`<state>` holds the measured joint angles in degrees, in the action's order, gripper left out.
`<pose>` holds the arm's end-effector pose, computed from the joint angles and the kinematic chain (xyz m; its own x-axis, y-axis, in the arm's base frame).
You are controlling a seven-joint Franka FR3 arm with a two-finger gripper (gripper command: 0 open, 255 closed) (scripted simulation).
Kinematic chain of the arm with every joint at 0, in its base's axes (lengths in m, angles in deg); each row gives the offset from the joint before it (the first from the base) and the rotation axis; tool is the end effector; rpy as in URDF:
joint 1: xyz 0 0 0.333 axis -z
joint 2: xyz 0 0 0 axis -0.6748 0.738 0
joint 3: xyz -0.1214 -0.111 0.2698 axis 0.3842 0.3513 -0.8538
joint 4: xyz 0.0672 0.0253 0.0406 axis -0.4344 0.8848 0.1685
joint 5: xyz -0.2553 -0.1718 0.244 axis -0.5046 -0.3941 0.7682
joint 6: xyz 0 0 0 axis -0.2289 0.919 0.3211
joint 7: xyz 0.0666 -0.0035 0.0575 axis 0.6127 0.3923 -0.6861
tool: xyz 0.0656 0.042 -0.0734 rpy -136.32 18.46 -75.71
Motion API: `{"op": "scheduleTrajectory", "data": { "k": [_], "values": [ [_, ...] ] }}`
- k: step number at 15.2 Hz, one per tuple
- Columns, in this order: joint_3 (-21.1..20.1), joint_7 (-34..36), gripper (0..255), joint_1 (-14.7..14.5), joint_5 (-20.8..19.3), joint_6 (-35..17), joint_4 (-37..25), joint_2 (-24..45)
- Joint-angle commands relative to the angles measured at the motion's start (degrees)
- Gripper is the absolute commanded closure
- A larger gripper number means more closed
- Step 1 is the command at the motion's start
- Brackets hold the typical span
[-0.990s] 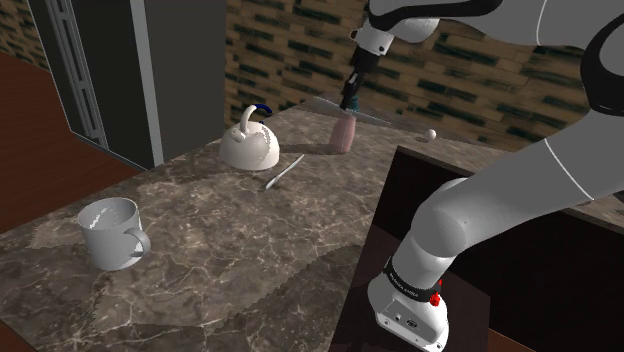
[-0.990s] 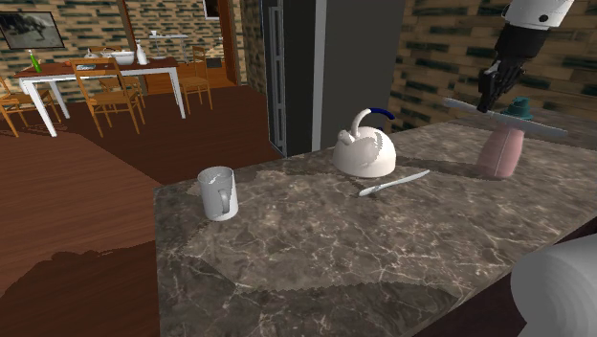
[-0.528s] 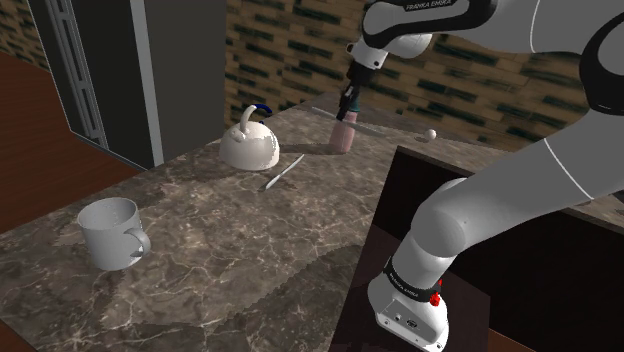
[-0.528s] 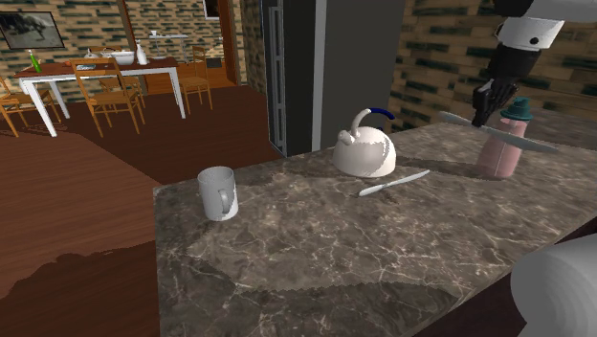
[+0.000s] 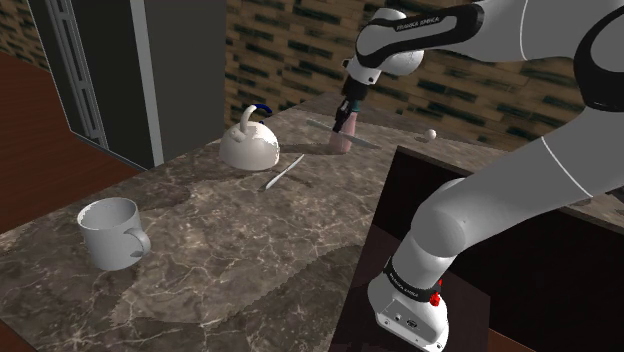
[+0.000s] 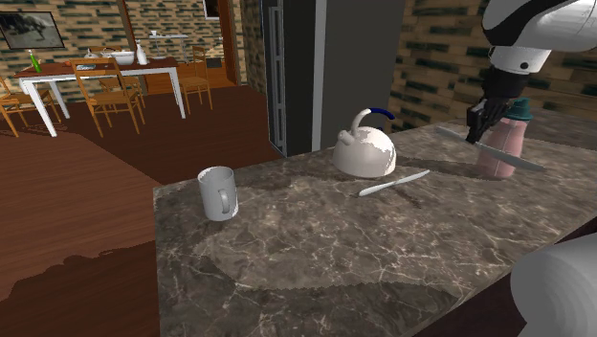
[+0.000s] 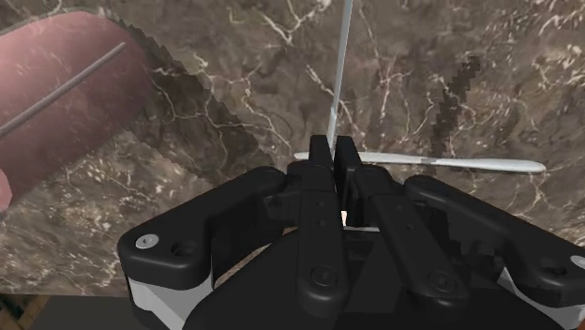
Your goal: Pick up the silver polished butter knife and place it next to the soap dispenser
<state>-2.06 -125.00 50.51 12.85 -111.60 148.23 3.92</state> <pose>0.3763 -0.1840 0.4807 0.9645 0.2167 0.1507 0.2218 -0.9749 -0.0177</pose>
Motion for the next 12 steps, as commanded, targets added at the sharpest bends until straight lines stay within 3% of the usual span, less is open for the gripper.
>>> {"op": "scheduleTrajectory", "data": {
  "k": [1,12],
  "values": [
    [0.20,-0.20,255,0.03,-0.01,-1.63,1.32,0.30],
    [1.45,-1.49,255,-0.27,0.51,-10.98,7.27,3.78]
  ]
}}
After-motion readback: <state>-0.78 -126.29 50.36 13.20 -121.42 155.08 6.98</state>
